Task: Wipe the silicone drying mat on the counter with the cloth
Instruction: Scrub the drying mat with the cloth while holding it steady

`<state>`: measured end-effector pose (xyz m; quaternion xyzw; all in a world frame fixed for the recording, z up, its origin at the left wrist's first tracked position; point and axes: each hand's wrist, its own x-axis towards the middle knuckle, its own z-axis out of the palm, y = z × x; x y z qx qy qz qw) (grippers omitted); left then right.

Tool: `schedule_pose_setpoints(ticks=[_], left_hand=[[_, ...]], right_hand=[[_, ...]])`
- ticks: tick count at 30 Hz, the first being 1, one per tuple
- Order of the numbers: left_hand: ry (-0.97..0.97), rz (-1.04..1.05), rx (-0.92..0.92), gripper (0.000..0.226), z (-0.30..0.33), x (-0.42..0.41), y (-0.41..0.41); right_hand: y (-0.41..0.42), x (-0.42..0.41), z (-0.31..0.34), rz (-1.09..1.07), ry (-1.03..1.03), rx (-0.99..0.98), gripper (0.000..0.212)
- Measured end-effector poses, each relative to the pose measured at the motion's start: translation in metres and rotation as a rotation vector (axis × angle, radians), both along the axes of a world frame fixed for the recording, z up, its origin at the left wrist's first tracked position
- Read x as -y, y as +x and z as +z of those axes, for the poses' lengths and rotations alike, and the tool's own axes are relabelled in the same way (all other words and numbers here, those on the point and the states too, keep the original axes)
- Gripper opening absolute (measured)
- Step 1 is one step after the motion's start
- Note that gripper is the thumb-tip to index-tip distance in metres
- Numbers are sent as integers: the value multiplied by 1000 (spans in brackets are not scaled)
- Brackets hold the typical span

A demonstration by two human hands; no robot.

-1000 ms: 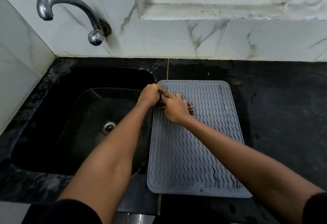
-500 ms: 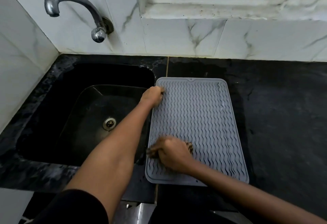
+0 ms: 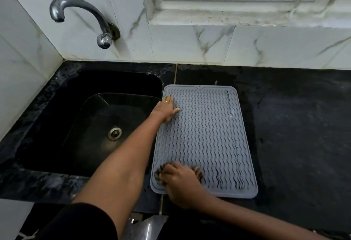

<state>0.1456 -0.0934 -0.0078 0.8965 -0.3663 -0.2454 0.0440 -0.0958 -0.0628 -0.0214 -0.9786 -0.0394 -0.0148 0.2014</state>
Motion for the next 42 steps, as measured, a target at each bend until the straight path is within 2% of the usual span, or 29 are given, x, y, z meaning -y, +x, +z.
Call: schedule_pose_setpoints(ticks=[2, 5, 7, 10, 16, 18, 21, 23, 25, 27, 28, 29, 31, 32, 34, 36, 38, 42], left_hand=[[3, 7, -8, 70, 2, 0, -3], [-1, 5, -26, 67, 2, -4, -8], [-8, 5, -20, 65, 1, -7, -12], [-7, 3, -12, 64, -1, -11, -17], [-46, 3, -16, 66, -5, -16, -21], [-60, 15, -24, 68, -7, -17, -23], [-52, 47, -20, 68, -4, -16, -26], [-33, 72, -22, 64, 4, -12, -30], [-62, 105, -55, 53, 18, -5, -37], [-155, 209, -235, 51, 36, 1, -43], [-164, 259, -364, 56, 46, 3, -45], [-127, 291, -477, 63, 57, 3, -47], [-67, 308, -660, 72, 71, 3, -47], [-99, 305, -727, 71, 75, 3, -46], [-233, 298, -757, 62, 80, 5, -45], [-310, 240, -690, 52, 83, 7, -43], [-305, 128, -642, 45, 87, 7, -42], [-409, -14, -484, 33, 95, 8, -46]], right_hand=[[3, 2, 4, 63, 54, -72, 26], [28, 17, 12, 3, 87, 31, 29], [51, 27, 13, -86, 41, 73, 29], [65, 24, 7, -132, -67, 1, 36], [-7, -6, -3, 123, -46, 38, 20], [-15, -7, 0, 163, -1, -66, 23], [-6, 11, 16, 118, 206, -322, 27], [7, 35, 31, 88, 513, -518, 26], [18, 60, 47, -57, 820, -499, 28], [28, 80, 62, -281, 1032, -344, 31], [32, 88, 68, -361, 1029, -225, 30], [36, 97, 72, -411, 922, -95, 26], [42, 111, 78, -401, 545, 71, 26], [43, 114, 78, -364, 390, 117, 31], [43, 114, 77, -323, 256, 183, 37], [40, 113, 72, -364, 298, 225, 43], [38, 115, 67, -430, 360, 235, 49], [35, 123, 68, -501, 512, 193, 70]])
